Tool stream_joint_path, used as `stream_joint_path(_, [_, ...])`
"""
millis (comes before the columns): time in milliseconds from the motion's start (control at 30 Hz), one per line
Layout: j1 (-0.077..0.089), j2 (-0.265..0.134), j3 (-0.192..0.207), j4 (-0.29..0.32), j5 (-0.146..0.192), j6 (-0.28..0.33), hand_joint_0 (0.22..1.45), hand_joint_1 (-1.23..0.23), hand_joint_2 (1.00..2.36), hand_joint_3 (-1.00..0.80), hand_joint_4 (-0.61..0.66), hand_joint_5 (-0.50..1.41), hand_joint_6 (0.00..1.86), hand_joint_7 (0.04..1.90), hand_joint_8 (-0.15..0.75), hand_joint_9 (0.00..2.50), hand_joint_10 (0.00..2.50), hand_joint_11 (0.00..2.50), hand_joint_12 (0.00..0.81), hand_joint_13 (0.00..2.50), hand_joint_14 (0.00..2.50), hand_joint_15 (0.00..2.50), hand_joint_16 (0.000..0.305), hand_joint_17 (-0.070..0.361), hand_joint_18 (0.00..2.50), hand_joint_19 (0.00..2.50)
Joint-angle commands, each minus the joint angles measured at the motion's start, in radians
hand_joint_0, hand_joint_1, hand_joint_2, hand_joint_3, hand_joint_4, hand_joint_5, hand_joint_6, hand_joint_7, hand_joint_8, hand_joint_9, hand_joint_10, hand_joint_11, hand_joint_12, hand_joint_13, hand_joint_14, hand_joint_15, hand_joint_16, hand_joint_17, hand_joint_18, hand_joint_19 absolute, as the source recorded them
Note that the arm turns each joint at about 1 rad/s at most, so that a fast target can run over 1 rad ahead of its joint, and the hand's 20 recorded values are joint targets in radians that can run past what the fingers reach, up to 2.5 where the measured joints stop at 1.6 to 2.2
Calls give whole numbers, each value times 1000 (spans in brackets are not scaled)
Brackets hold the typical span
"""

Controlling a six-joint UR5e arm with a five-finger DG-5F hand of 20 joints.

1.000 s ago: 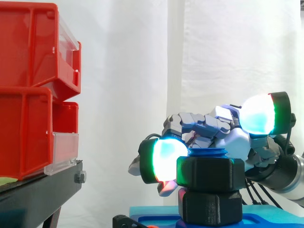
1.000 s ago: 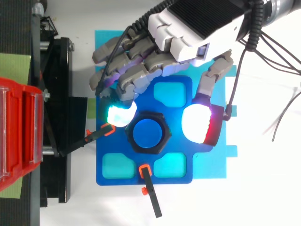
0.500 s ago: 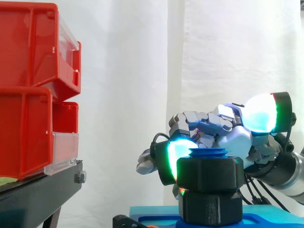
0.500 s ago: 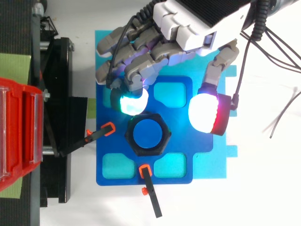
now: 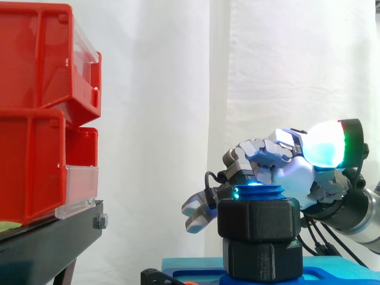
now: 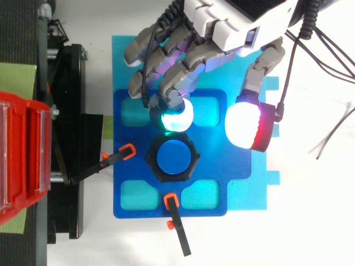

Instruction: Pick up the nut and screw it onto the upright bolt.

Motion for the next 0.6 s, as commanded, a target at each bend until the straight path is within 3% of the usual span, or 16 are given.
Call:
stream_joint_path(0, [0, 0, 1, 0, 0, 0, 475, -203, 1000, -500, 113, 14, 651, 1196, 216, 1194, 2, 66, 276, 699, 1, 38, 32, 71, 510, 176])
stream_joint_path(133, [-2, 0, 16, -3, -4, 8, 469, -185, 1000, -500, 198, 2, 508, 1464, 244, 1119, 3, 67, 298, 653, 0, 36, 36, 81, 453, 155])
stream_joint_path(333, [-8, 0, 57, -15, -40, 28, 460, -180, 1000, -500, 243, -60, 504, 1251, 262, 1055, 0, 67, 317, 620, 1, 29, 38, 87, 429, 153])
stream_joint_path(567, [-12, 0, 82, -20, -50, 38, 454, -180, 1000, -500, 277, -120, 504, 954, 261, 955, 0, 16, 329, 584, 0, 12, 39, 88, 406, 147])
